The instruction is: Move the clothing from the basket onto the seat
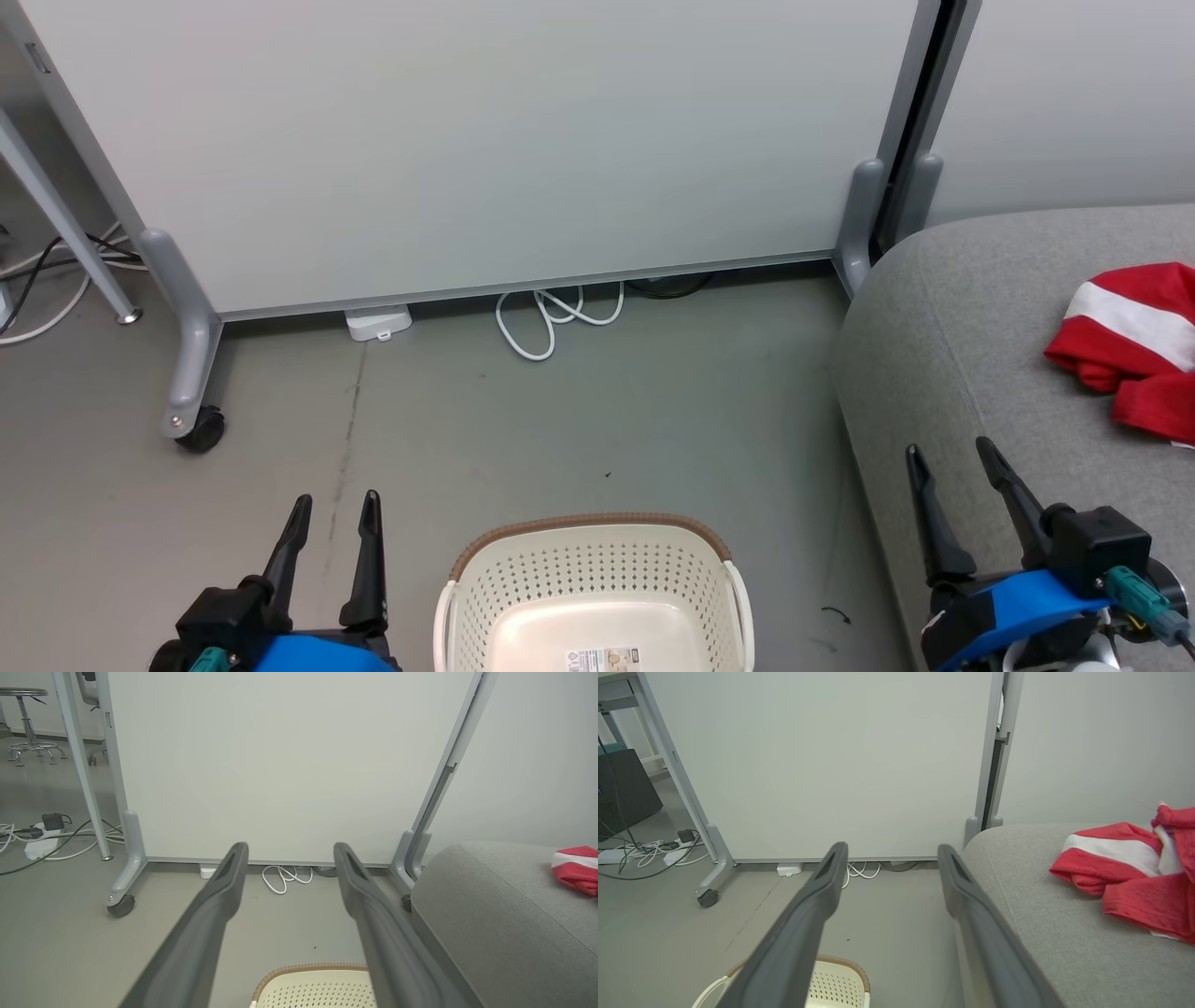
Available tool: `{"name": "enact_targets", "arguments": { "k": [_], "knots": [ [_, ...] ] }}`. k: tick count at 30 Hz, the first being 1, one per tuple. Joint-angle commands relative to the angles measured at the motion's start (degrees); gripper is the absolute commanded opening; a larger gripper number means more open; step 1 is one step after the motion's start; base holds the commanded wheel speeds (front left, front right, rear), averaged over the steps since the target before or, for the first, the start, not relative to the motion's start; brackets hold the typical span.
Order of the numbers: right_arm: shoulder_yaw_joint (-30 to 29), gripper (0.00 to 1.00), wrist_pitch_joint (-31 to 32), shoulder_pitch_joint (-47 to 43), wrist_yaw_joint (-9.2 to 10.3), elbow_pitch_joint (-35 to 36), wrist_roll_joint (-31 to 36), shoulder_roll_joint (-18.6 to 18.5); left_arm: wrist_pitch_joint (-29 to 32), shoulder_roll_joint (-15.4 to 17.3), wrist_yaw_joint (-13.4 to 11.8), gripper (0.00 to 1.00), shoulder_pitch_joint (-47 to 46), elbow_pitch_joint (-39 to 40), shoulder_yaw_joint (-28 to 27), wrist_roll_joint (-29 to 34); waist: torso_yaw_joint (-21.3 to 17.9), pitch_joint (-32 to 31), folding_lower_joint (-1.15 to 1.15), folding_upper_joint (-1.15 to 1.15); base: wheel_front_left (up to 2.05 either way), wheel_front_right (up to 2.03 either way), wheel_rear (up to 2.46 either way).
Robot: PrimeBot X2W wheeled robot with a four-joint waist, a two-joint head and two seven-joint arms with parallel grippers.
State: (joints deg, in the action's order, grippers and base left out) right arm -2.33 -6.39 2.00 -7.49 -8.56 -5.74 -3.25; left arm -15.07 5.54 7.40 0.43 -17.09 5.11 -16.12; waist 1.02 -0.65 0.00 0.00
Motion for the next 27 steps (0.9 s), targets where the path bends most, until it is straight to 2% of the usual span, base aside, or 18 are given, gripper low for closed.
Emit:
{"name": "enact_targets", "arguments": {
  "k": [1, 26, 27],
  "knots": [
    [-0.2, 1.00, -0.3, -0.9, -0.02, 0.2, -0.2, 0.2, -0.1, 0.4, 0.1, 1.00, -0.7, -0.2, 0.2, -0.1, 0.1, 0.0, 0.00, 0.00, 0.00, 0.00, 0.00],
    [0.9, 1.00, -0.6, -1.5, -0.02, -0.4, -2.0, 0.4, -0.1, 0.6, 0.1, 1.00, -0.7, -2.2, 0.9, -2.1, 0.0, 0.0, 0.00, 0.00, 0.00, 0.00, 0.00],
    [0.9, 0.00, -0.4, -1.0, 0.01, -0.3, -2.1, 0.3, 0.0, 0.6, 0.0, 0.00, -0.2, -2.2, 1.0, -2.2, 0.0, 0.0, 0.00, 0.00, 0.00, 0.00, 0.00]
  ]
}}
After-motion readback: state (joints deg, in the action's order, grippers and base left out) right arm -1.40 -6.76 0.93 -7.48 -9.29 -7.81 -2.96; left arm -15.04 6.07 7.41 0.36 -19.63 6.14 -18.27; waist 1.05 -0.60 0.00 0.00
